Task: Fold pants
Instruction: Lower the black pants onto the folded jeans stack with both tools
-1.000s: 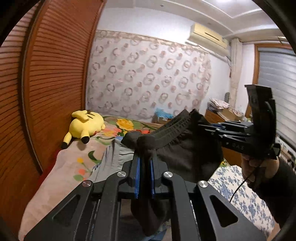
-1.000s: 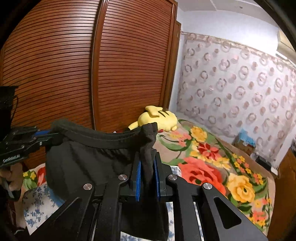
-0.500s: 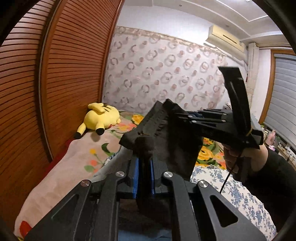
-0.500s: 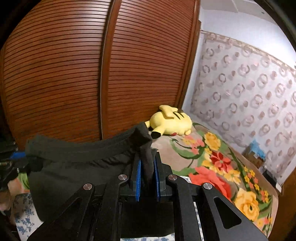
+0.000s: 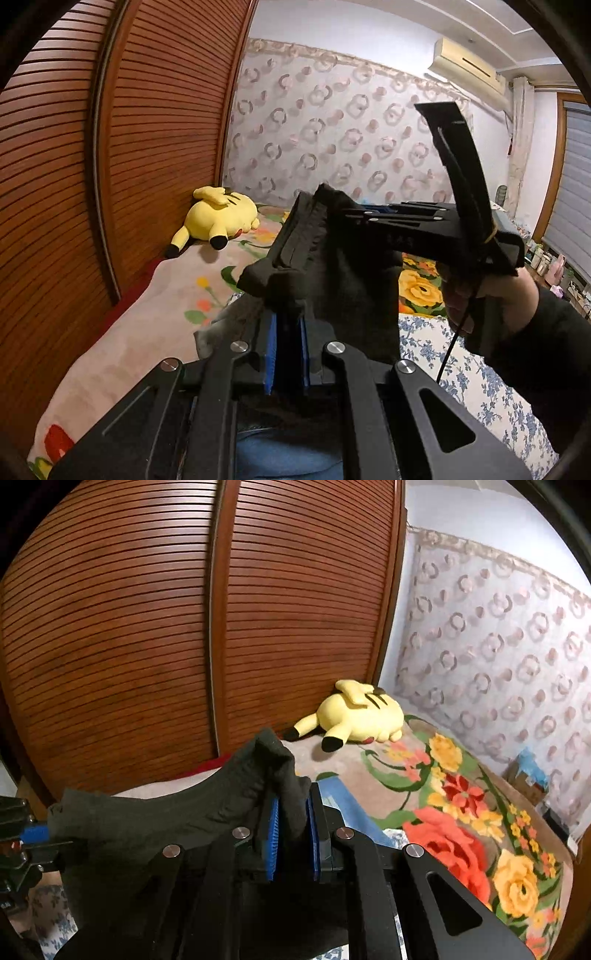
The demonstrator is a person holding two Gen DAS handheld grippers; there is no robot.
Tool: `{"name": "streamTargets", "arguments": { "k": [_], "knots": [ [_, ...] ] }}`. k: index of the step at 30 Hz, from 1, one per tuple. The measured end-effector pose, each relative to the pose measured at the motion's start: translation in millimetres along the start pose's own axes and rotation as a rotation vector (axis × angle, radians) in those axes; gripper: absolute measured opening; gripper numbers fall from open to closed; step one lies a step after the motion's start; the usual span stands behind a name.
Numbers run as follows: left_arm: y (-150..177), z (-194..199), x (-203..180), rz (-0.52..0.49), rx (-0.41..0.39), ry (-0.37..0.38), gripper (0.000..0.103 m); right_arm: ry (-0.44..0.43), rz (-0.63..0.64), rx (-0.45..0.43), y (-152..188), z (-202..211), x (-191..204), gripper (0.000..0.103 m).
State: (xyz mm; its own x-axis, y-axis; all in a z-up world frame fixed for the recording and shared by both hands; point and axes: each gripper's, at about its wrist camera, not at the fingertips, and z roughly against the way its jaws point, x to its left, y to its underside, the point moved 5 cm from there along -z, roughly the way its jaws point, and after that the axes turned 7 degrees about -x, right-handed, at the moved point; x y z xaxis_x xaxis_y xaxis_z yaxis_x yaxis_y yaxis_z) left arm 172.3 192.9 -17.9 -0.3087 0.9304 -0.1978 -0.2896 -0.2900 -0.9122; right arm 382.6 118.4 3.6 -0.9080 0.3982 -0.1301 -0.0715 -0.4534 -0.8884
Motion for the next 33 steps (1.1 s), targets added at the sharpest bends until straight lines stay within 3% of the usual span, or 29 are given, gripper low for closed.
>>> {"name": "streamTargets", "arguments": {
  "k": [9, 16, 24, 33],
  "knots": [
    [3.7, -3.8, 0.4, -0.01, 0.03, -0.023, 0.011, -0.038, -0.087, 0.009, 11.1, 17.9, -11.3, 0.029],
    [8.8, -7.0, 4.9, -0.007, 0.052, -0.049, 0.011, -0.027, -0.126, 0.076, 27.2, -3.3, -20.7, 0.03],
    [9.2, -3.0, 5.7, -0.016, 0.068, -0.053, 0.013, -0.04, -0.181, 0.07, 24.7, -3.7, -21.9, 0.03],
    [10.9, 10.2, 6.7, -0.021, 0.076, -0.046, 0.033, -0.041, -0.186, 0.036, 34.1, 25.7, 1.0, 0.03]
  ]
}}
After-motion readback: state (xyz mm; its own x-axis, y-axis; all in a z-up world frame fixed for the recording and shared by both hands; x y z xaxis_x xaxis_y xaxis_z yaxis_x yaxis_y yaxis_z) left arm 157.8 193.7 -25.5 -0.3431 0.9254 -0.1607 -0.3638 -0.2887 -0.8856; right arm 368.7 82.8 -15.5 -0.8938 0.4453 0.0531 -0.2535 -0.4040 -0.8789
